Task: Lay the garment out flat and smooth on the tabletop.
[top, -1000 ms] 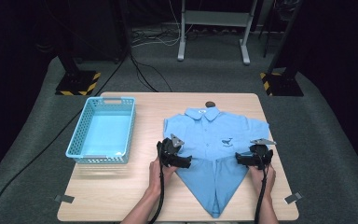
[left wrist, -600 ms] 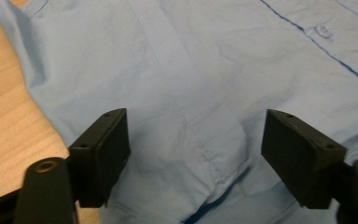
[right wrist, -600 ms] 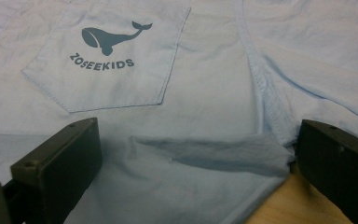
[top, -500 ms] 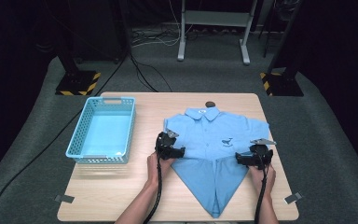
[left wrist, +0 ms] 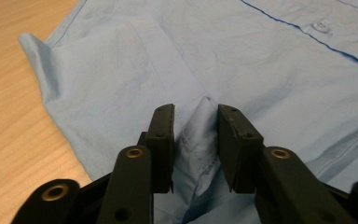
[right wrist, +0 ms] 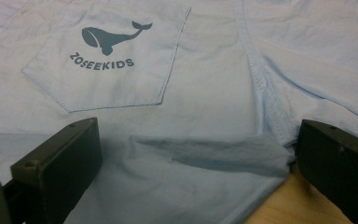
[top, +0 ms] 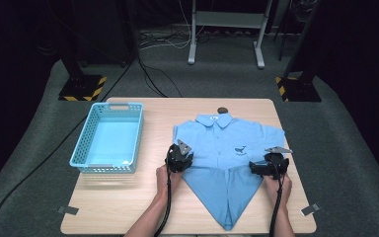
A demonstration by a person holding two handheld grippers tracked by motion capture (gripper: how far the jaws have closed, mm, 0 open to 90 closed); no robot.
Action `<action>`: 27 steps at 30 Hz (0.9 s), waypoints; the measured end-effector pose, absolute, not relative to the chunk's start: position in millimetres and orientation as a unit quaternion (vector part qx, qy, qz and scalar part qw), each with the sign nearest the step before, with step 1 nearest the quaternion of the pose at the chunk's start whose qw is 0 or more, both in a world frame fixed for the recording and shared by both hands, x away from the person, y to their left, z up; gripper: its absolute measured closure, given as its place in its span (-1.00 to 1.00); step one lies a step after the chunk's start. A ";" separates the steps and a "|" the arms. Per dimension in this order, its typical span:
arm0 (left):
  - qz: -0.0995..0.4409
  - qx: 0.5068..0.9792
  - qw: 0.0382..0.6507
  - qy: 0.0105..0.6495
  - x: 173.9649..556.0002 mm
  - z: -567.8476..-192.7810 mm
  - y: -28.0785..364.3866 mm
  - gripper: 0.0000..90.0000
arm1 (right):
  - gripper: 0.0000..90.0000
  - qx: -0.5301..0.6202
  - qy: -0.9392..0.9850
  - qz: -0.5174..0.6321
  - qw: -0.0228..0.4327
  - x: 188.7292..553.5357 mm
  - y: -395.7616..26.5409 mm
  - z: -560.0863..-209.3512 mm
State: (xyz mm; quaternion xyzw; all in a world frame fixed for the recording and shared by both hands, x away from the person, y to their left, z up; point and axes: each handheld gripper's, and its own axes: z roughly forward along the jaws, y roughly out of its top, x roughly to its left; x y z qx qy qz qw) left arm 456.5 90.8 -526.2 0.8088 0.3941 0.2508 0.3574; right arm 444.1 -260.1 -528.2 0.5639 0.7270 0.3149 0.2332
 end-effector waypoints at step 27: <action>0.303 0.755 0.395 0.426 447.7 -519.9 108.6 0.83 | -1.00 0.563 0.728 0.315 0.233 444.0 -259.9 -528.2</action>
